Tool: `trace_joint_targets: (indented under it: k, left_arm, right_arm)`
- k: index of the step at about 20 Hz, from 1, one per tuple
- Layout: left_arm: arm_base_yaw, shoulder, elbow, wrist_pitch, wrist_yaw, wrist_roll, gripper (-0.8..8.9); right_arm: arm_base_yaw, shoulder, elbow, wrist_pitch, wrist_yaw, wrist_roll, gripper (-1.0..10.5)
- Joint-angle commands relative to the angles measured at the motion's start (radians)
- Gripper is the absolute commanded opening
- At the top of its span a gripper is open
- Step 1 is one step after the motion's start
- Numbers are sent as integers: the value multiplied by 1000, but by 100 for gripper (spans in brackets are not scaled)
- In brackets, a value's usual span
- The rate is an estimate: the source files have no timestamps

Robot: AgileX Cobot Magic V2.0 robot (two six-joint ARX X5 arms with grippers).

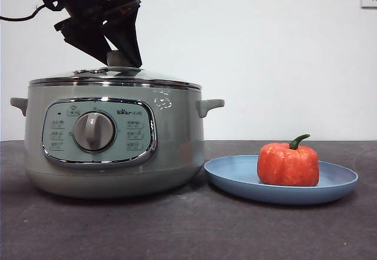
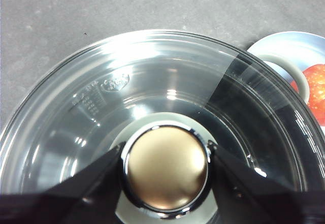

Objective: Take the pumpkin out from the steamer,put the pumpkin in the blue plate,close the lid

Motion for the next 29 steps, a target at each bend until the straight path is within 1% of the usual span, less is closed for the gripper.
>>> trace_joint_targets:
  k: [1,3,4,8,9,10,12,13,15,18,21,22,25,29]
  left_arm:
    - [-1,11,0,-13,1,1,377]
    - [-1,2,0,-16,3,-8,377]
    - [-1,-6,0,-17,3,-8,377]
    - [-1,-84,0,-70,3,-15,371]
    - [-1,-110,0,-95,3,-15,331]
    - [-1,-138,0,-120,3,-15,245]
    - [-1,-200,0,-172,5,-15,9]
    - [-1,-232,0,-189,4,-15,-6]
    - [-2,-294,-2,-192,5,-15,-8]
    - [-11,-393,-43,-168,-1,-16,-8]
    - [-15,-532,-199,-35,-5,-44,-8]
    - [-15,-587,-272,18,-27,-61,-8]
    - [-15,-763,-500,145,-74,-99,-8]
    - [-15,-856,-600,202,-78,-116,-8]
  right_arm:
    - [0,-2,-10,2,-1,3,554]
    - [0,-2,-10,2,-1,2,552]
    - [0,-5,-10,2,-1,2,530]
    - [0,-22,-10,5,-2,-3,526]
    - [0,-27,-10,10,-2,-3,508]
    - [0,-34,-10,19,-2,-3,405]
    - [2,-55,-10,34,-8,-29,72]
    - [2,-68,-13,50,-8,-38,-24]
    - [3,-111,-49,121,-8,-39,-11]
    - [3,-212,-199,280,-7,-29,-11]
    - [3,-313,-395,464,-8,29,-11]
    - [7,-338,-455,517,-8,50,-11]
    - [47,-402,-610,650,-8,62,-11]
    - [76,-418,-640,679,-2,63,-9]
